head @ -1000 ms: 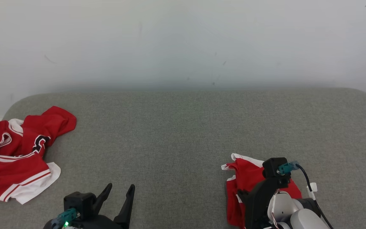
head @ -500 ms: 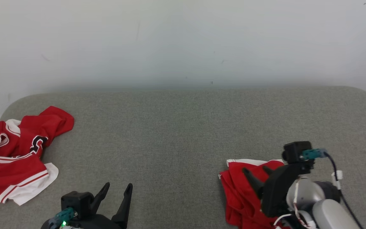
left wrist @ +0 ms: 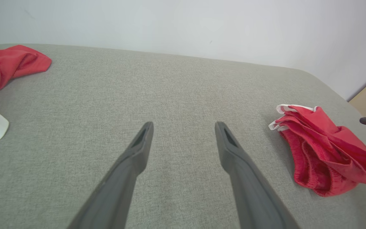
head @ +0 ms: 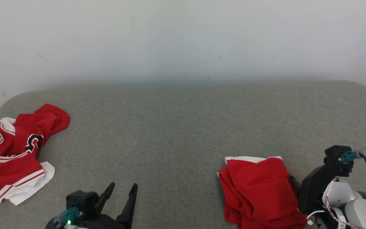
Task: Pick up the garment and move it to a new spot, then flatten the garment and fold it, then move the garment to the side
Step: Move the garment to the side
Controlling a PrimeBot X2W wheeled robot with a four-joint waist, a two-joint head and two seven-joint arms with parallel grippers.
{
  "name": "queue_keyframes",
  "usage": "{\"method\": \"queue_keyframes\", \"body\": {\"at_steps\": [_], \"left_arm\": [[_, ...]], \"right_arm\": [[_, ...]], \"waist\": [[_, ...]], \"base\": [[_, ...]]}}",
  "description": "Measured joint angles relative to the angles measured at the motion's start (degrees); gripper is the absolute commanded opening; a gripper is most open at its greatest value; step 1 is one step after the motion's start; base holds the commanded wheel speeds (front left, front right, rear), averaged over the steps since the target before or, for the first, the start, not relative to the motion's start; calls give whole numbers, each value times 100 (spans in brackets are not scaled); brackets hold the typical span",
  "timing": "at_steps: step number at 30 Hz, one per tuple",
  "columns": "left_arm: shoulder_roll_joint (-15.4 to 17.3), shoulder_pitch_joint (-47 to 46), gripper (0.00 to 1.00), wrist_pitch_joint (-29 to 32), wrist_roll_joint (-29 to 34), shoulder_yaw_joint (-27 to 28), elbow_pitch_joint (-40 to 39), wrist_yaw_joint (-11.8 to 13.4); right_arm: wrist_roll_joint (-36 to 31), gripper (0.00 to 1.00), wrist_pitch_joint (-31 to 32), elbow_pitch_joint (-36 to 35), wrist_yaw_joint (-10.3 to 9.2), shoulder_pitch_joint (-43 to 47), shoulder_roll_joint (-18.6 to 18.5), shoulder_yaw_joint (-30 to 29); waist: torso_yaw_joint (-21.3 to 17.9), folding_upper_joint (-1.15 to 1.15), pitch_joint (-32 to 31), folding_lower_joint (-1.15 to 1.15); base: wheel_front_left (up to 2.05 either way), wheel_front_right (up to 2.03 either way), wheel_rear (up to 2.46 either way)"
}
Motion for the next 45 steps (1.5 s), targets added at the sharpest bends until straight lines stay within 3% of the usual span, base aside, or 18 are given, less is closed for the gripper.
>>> {"method": "queue_keyframes", "body": {"at_steps": [21, 31, 38, 40, 42, 44, 45], "left_arm": [[2, -101, 100, 49, 2, -57, 5, -46], [4, -106, 100, 90, 2, -67, 12, -48], [-18, -153, 100, 140, 10, -123, 25, -97], [-15, -158, 100, 138, 10, -124, 25, -97], [-9, -161, 100, 138, 10, -125, 27, -97], [-9, -163, 100, 138, 10, -126, 29, -97], [-4, -163, 100, 138, 10, -123, 30, -97]], "right_arm": [[-494, 100, 673, 1178, -1, -466, 52, -407], [-442, 100, 701, 1686, -1, -605, 434, -645], [-432, 100, 682, 2005, -1, -621, 446, -946], [-405, 90, 667, 2051, -1, -644, 454, -1033], [-392, 50, 661, 2135, -1, -727, 463, -1087], [-378, 25, 637, 2199, -1, -782, 475, -1114], [-371, 0, 637, 2229, -1, -827, 489, -1111]], "waist": [[241, 0, 133, 0], [316, 0, 209, 0], [398, 0, 230, -1], [432, 0, 239, -1], [461, 0, 250, -1], [491, 0, 262, -1], [502, 0, 266, -1]], "base": [[0, 0, 0], [0, 0, 0], [0, 0, 0], [0, 0, 0], [0, 0, 0], [0, 0, 0], [0, 0, 0]]}}
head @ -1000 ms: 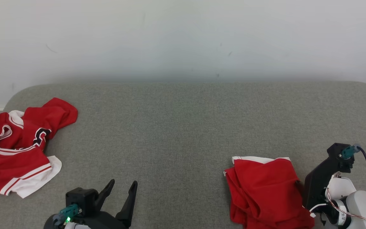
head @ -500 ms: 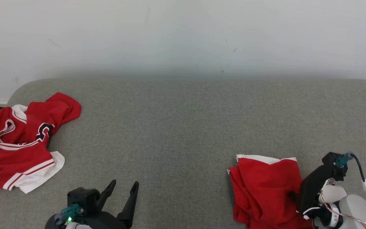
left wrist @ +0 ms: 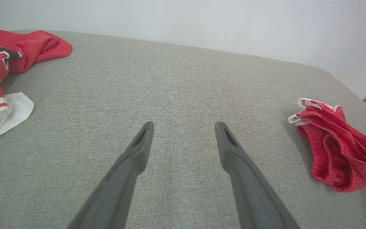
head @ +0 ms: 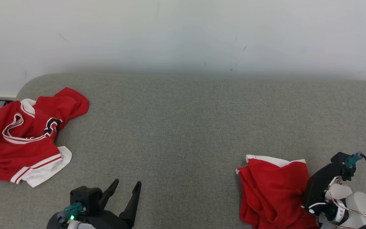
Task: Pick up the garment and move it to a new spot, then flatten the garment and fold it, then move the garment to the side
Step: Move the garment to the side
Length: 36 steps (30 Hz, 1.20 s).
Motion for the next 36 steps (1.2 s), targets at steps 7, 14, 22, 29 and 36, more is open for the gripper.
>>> {"method": "queue_keyframes", "body": {"at_steps": [7, 14, 22, 29, 36], "left_arm": [[-3, -4, 100, 0, 0, 9, 19, 1], [-15, -16, 100, -2, 0, 34, 45, 2], [3, 25, 100, -44, -1, 79, 42, 10], [52, 33, 100, -43, -1, 82, -1, 10], [98, 32, 100, -15, 11, 83, -119, 10]], "right_arm": [[-132, 0, -78, 16, 10, -153, -132, 244], [-549, 0, -285, -182, 133, -352, -736, 409], [-862, 0, -563, -252, 134, -305, -1244, 320], [-872, 0, -867, -236, 102, -233, -1429, 31], [-872, 0, -1188, -171, 52, -237, -1774, -390]], "waist": [[47, 0, 0, 0], [38, 0, -62, 1], [-27, 0, -137, 0], [-74, 0, -118, 0], [-70, 0, -5, 0]], "base": [[0, 0, 0], [0, 0, 0], [0, 0, 0], [0, 0, 0], [0, 0, 0]]}}
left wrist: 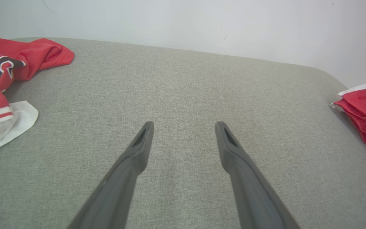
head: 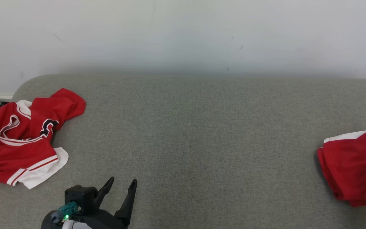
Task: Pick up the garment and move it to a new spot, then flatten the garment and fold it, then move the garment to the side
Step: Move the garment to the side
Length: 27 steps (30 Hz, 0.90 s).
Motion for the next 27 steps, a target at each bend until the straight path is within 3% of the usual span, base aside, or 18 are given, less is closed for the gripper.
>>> {"method": "queue_keyframes", "body": {"at_steps": [27], "left_arm": [[124, -112, 100, 101, 99, 1, -287, 3]], "right_arm": [[-573, 0, -733, 7, -45, 7, -263, -928]], "waist": [[76, 0, 589, 1]], "base": [[0, 0, 0]]}}
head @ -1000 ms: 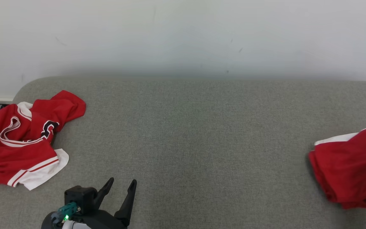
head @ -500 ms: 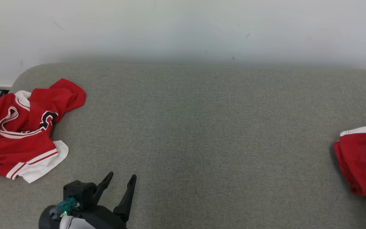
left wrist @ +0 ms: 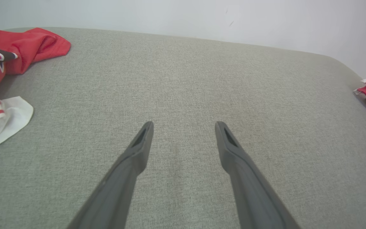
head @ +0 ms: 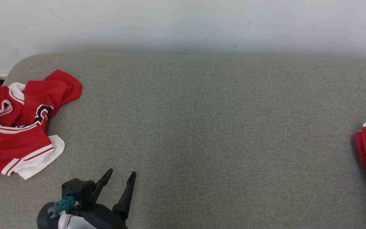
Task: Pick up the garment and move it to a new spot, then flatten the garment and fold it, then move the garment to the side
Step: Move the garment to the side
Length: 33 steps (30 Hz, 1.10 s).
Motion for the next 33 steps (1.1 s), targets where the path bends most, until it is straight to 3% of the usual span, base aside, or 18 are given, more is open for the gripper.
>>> {"method": "queue_keyframes", "body": {"at_steps": [14, 15, 16, 33], "left_arm": [[-4, -19, 100, 41, 1, -3, -46, 36], [-3, -20, 100, 41, 2, -3, -46, 36], [-1, -23, 100, 41, 2, -3, -46, 36], [-52, -216, 100, 74, 9, -29, 40, 36]], "right_arm": [[-191, 0, -198, -112, -4, 109, -1, -225], [-199, 88, -227, -126, -4, 109, -4, -194], [-237, 100, -266, -132, -4, 106, -7, -187], [-407, 100, -808, 124, 66, -309, -266, -71]], "waist": [[-56, 0, 182, 0], [-54, 0, 189, 0], [-53, 0, 195, 0], [-9, 0, 192, 0]], "base": [[0, 0, 0], [0, 0, 0], [0, 0, 0], [0, 0, 0]]}}
